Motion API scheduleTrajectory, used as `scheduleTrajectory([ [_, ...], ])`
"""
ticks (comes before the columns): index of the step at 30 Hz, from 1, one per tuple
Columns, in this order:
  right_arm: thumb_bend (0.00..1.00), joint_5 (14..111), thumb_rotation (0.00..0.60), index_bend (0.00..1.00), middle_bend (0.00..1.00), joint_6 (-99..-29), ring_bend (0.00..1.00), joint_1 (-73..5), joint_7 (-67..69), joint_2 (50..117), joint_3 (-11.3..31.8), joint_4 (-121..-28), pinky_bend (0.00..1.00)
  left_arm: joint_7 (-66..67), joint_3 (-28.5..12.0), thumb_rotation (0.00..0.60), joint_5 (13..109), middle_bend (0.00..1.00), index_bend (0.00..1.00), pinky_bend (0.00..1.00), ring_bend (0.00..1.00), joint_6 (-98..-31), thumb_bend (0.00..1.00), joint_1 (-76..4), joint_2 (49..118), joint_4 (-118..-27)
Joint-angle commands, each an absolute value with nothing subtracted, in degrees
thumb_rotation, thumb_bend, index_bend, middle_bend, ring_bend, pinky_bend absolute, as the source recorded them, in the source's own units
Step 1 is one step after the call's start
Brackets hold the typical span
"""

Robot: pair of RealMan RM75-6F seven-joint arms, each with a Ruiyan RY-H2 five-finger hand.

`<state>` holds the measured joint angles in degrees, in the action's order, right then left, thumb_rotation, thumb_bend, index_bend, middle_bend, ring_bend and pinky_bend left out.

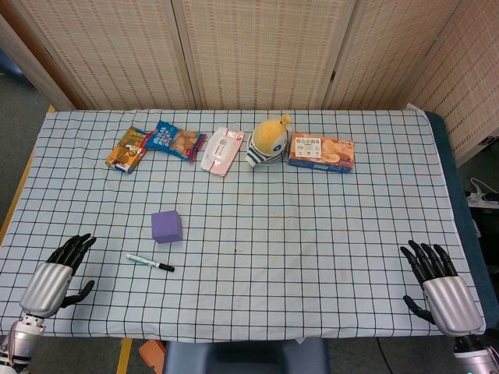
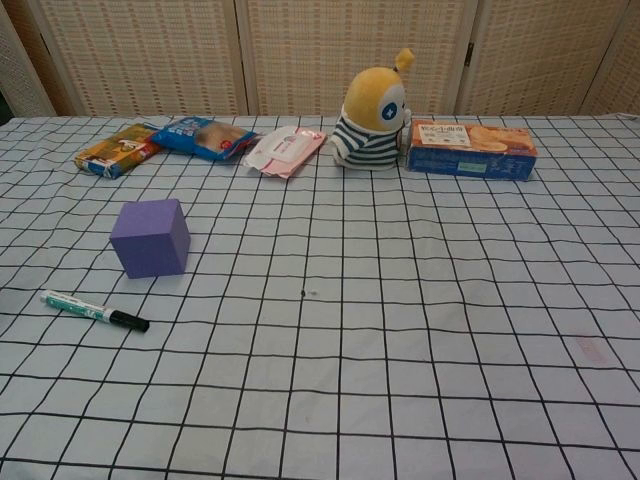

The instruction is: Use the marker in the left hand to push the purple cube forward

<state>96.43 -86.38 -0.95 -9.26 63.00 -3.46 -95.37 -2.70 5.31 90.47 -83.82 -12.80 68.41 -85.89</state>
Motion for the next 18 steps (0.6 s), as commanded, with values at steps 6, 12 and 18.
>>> scheduleTrajectory([
  [6,0.14,95.42,0.600,0.00,0.00,-86.59,0.00,-0.89,-10.12,63.63,-2.65,-95.26,0.00,-1.97,6.05,0.600,97.32,0.14,0.03,0.78,0.48,-83.92,0.37,-14.14,70.11,-83.46],
  [12,0.14,95.12,0.600,0.00,0.00,-84.22,0.00,-1.92,-10.95,63.98,-2.81,-95.58,0.00,7.25,6.16,0.600,101.14,0.30,0.19,1.00,0.86,-80.24,0.40,-16.23,76.89,-76.21],
  [18,0.14,95.07,0.600,0.00,0.00,-82.01,0.00,-2.84,-10.79,63.58,-3.36,-96.14,0.00,10.26,4.59,0.600,101.13,0.34,0.28,1.00,0.94,-77.45,0.41,-18.46,82.29,-70.27],
])
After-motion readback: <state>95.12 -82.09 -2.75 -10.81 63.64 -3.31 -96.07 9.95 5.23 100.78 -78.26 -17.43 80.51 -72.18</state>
